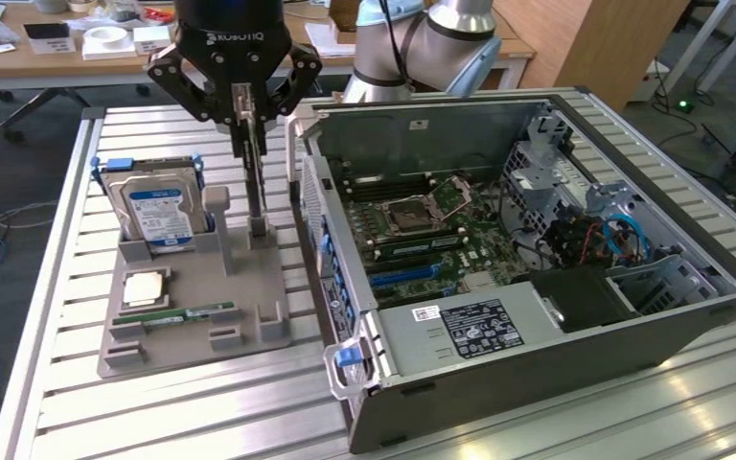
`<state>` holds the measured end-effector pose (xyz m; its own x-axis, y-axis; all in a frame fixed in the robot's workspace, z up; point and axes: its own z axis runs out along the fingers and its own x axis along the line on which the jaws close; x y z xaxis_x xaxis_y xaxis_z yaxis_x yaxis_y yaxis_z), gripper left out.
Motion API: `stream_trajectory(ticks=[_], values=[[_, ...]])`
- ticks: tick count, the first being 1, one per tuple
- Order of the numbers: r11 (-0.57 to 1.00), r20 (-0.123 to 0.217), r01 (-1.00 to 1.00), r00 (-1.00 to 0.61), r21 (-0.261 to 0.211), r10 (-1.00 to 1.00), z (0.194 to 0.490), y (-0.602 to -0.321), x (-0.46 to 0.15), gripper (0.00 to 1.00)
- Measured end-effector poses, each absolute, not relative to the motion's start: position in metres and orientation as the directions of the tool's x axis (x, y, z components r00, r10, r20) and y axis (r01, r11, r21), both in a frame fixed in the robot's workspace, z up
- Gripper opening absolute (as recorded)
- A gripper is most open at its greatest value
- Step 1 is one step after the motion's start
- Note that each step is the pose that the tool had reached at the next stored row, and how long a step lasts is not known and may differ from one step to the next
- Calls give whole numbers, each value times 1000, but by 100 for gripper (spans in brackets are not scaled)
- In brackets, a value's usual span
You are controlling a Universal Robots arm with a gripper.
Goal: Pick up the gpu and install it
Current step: 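Pick up the gpu and move the gpu toward the slot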
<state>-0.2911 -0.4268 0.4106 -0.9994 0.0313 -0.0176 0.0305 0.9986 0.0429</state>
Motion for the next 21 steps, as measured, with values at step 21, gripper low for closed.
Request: stream_trajectory(ticks=[21], values=[[999,-18,31,-999,43,31,411,-427,-275,26]])
